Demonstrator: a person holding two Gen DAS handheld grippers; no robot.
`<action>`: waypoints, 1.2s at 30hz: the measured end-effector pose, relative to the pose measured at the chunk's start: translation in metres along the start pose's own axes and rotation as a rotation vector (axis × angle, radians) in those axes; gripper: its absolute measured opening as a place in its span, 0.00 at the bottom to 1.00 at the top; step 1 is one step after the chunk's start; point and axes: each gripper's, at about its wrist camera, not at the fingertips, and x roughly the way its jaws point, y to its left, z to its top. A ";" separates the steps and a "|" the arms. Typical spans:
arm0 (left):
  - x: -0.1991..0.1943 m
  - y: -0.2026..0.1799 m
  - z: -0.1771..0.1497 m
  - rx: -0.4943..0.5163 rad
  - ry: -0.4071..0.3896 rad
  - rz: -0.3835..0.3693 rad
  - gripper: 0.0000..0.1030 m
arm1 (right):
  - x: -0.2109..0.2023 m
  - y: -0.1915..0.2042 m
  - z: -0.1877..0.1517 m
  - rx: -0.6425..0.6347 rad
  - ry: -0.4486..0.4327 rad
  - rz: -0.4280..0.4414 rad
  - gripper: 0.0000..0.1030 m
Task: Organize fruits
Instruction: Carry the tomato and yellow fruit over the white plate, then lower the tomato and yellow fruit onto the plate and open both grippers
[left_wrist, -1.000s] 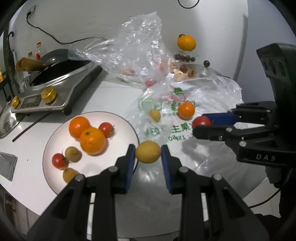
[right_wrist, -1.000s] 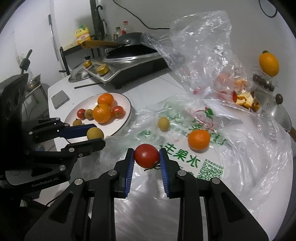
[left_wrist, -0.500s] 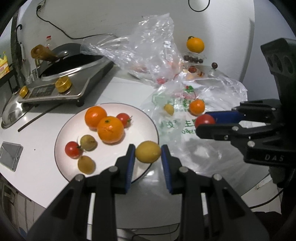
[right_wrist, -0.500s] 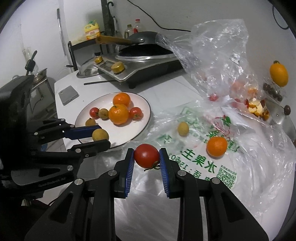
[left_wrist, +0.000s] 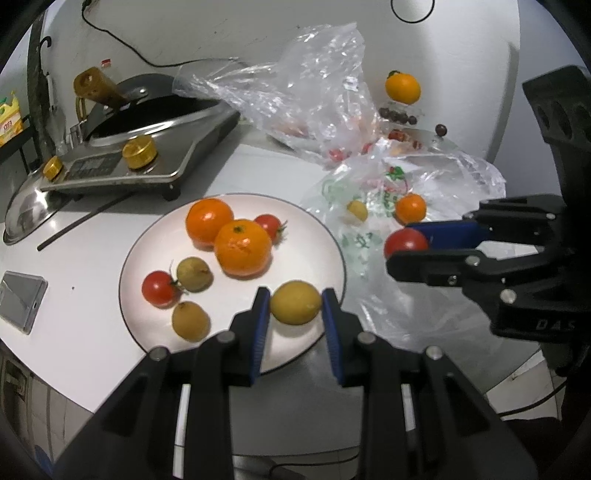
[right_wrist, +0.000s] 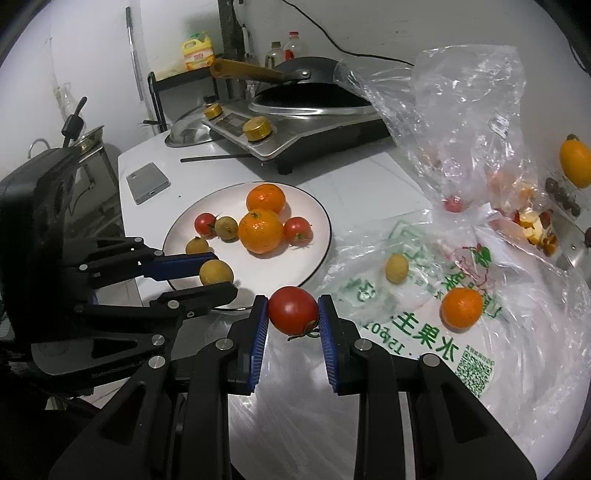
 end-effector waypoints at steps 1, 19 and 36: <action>0.001 0.001 0.000 -0.001 0.002 0.001 0.28 | 0.001 0.000 0.000 0.000 0.001 0.001 0.28; 0.030 0.001 0.008 0.000 0.049 0.003 0.28 | 0.018 -0.015 0.001 0.024 0.015 0.028 0.28; 0.036 0.000 0.017 -0.006 0.051 -0.012 0.32 | 0.022 -0.025 0.003 0.042 0.016 0.022 0.28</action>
